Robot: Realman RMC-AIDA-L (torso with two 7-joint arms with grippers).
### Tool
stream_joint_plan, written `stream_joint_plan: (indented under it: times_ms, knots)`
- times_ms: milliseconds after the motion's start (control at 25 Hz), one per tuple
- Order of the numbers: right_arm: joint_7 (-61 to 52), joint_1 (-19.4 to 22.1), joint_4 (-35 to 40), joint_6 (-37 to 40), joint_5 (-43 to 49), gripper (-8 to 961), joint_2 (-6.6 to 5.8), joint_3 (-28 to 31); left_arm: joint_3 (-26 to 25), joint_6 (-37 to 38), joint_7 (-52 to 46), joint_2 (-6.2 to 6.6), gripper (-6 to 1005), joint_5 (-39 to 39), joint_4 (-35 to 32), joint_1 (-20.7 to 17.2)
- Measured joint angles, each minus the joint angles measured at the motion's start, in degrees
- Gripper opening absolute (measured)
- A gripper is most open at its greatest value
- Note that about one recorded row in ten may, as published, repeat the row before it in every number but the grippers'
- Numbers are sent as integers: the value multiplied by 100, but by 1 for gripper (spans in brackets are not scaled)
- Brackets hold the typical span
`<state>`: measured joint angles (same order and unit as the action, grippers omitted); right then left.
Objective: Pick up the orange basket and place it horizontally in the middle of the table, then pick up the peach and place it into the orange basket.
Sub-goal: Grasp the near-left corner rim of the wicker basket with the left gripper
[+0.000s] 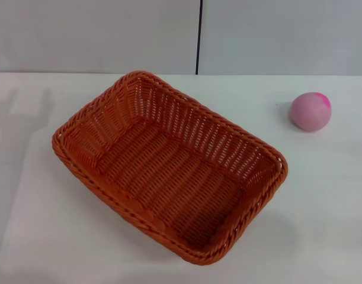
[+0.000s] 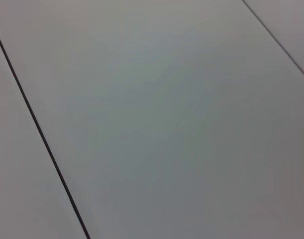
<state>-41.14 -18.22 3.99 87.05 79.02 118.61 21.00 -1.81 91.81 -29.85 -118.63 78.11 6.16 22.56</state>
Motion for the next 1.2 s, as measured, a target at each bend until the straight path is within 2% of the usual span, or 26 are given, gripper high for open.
stream_joint_plan:
  times_ms: [480, 680, 760, 800, 840, 880, 960, 1040, 1160, 1200]
  knots:
    - [-3, -204, 5, -41, -41, 552, -4, 43, 144, -30, 154, 16, 797, 36, -31, 205]
    - [-44, -179, 63, 44, 10, 552, -1, -113, 300, 129, 558, 21, 796, 57, -130, 222]
    - [-80, -163, 164, 60, 33, 552, -4, -356, 613, 183, 521, 32, 796, 63, -385, 229]
    - [-143, -152, 299, 68, 41, 552, -5, -655, 834, 199, 441, 37, 796, 61, -579, 233]
    - [-143, -152, 299, 68, 41, 552, -5, -655, 834, 199, 441, 37, 796, 61, -579, 233]
    - [-192, -145, 355, 70, 41, 552, -5, -742, 1107, 207, 224, 42, 796, 65, -855, 248]
    - [-293, -130, 424, 72, 42, 552, -4, -812, 2011, 57, -912, 55, 796, 64, -1928, 287]
    - [-404, -103, 443, 74, 43, 552, -4, -821, 2398, -98, -1455, 66, 797, 67, -2363, 282]
    - [-501, -47, 468, 73, 50, 552, -16, -824, 3562, -619, -3033, 132, 797, 137, -3767, 164]
    - [-511, -14, 476, 59, 52, 552, -17, -826, 3782, -708, -3389, 150, 797, 212, -4107, 130]
